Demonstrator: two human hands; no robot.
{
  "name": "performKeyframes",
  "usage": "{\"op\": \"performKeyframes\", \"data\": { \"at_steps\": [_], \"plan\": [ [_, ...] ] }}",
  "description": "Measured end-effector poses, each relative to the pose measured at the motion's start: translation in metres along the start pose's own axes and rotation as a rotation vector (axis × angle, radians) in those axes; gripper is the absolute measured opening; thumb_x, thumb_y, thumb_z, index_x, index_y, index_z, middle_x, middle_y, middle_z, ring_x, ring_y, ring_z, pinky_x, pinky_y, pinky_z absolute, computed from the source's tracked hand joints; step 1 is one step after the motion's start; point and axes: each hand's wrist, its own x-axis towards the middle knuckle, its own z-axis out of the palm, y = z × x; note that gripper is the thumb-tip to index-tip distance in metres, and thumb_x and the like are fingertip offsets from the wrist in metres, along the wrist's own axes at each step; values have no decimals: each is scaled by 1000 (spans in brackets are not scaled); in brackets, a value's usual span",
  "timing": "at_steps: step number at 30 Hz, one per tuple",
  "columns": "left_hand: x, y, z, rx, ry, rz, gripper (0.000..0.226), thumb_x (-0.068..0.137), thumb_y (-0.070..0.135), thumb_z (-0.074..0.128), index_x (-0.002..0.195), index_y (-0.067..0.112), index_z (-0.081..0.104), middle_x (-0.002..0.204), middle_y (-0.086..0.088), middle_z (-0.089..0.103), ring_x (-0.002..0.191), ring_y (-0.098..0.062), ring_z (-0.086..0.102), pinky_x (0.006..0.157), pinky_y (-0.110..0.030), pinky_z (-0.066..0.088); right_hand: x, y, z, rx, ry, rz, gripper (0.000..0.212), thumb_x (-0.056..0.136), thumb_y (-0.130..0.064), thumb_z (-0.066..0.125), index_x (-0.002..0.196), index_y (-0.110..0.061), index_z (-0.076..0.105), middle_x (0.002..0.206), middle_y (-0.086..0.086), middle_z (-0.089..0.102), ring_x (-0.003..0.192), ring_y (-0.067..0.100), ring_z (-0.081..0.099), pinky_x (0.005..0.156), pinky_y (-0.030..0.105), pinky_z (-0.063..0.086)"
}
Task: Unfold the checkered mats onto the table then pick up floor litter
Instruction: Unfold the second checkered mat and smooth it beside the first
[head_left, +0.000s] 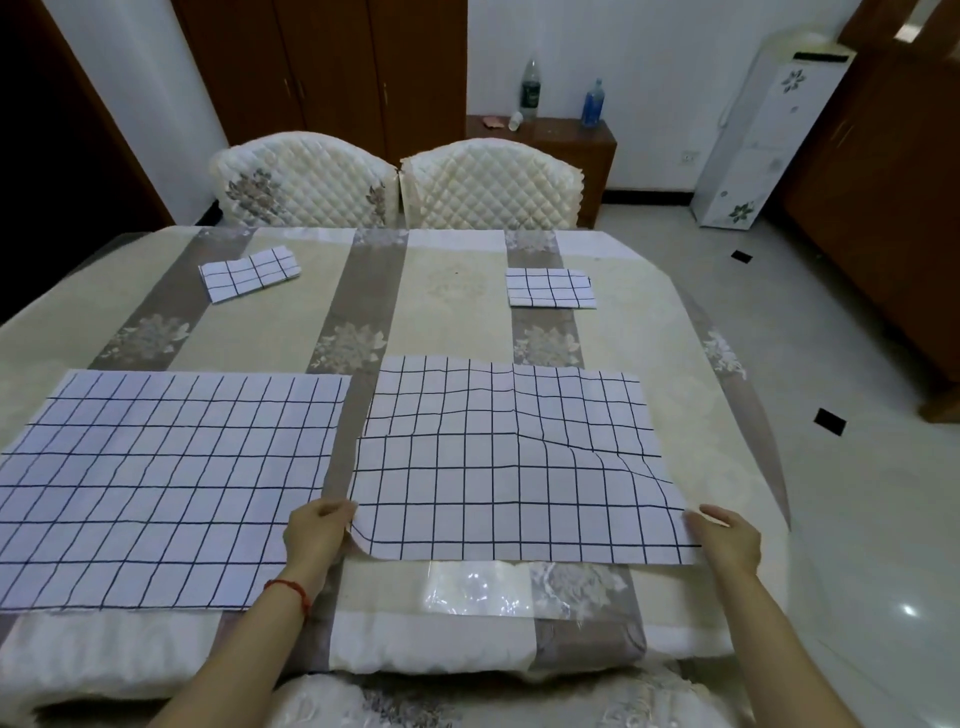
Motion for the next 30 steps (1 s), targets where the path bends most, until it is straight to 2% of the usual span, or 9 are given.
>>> {"op": "performKeyframes", "data": {
  "at_steps": [4, 14, 17, 20, 23, 26, 28, 29, 30],
  "plan": [
    [7, 2, 7, 101, 44, 18, 14, 79, 18, 66, 89, 8, 67, 87, -10, 62, 85, -31, 56, 84, -43, 51, 5, 5, 1, -73, -40, -28, 24, 78, -5, 65, 101, 1, 68, 112, 20, 66, 106, 36, 58, 98, 39, 42],
    [12, -7, 3, 319, 14, 53, 11, 73, -2, 60, 82, 1, 65, 78, -17, 64, 72, -32, 57, 62, -29, 43, 19, 10, -6, -198, -57, -3, 28, 80, -9, 63, 106, -2, 65, 115, 20, 63, 109, 37, 54, 93, 37, 42],
    [12, -4, 6, 329, 9, 70, 3, 76, 6, 61, 80, 7, 61, 79, -13, 62, 72, -29, 54, 58, -27, 40, 23, 5, 0, -172, -60, -23, 27, 82, -18, 63, 103, -1, 65, 114, 19, 64, 110, 37, 54, 94, 39, 41],
    [17, 4, 13, 306, 27, 102, 14, 80, 19, 62, 87, 7, 63, 81, -10, 61, 76, -28, 55, 59, -28, 41, 26, -3, 12, -188, -53, -42, 28, 82, -18, 63, 104, -1, 64, 115, 20, 63, 109, 37, 54, 93, 39, 42],
    [29, 14, 23, 323, 44, 135, 15, 81, 19, 61, 84, 5, 63, 83, -13, 62, 80, -33, 59, 68, -33, 48, 30, -11, 22, -210, -52, -62, 30, 83, -12, 60, 110, -1, 61, 115, 21, 62, 107, 38, 55, 85, 34, 41],
    [40, 24, 34, 337, 64, 155, 14, 81, 17, 61, 76, 3, 64, 84, -19, 66, 81, -36, 61, 68, -33, 47, 36, -17, 32, -224, -39, -88, 31, 82, -10, 59, 111, -1, 61, 111, 19, 64, 103, 37, 57, 80, 32, 41],
    [45, 28, 39, 338, 81, 173, 17, 82, 15, 61, 80, -1, 67, 92, -22, 68, 83, -36, 61, 68, -31, 46, 39, -18, 38, -249, -43, -120, 21, 83, -12, 60, 101, -3, 65, 97, 16, 65, 97, 36, 57, 79, 33, 42],
    [47, 29, 40, 344, 88, 186, 17, 82, 14, 60, 83, -2, 68, 97, -23, 68, 85, -37, 61, 68, -31, 45, 40, -17, 40, -263, -48, -133, 9, 83, -12, 59, 87, -7, 66, 83, 14, 63, 88, 35, 56, 75, 33, 41],
    [48, 29, 40, 353, 92, 193, 18, 83, 13, 60, 86, -2, 69, 100, -24, 68, 87, -38, 61, 68, -30, 44, 41, -16, 41, -272, -46, -145, 13, 83, -11, 59, 70, -11, 60, 69, 10, 57, 78, 32, 53, 69, 33, 39]
  ]
}}
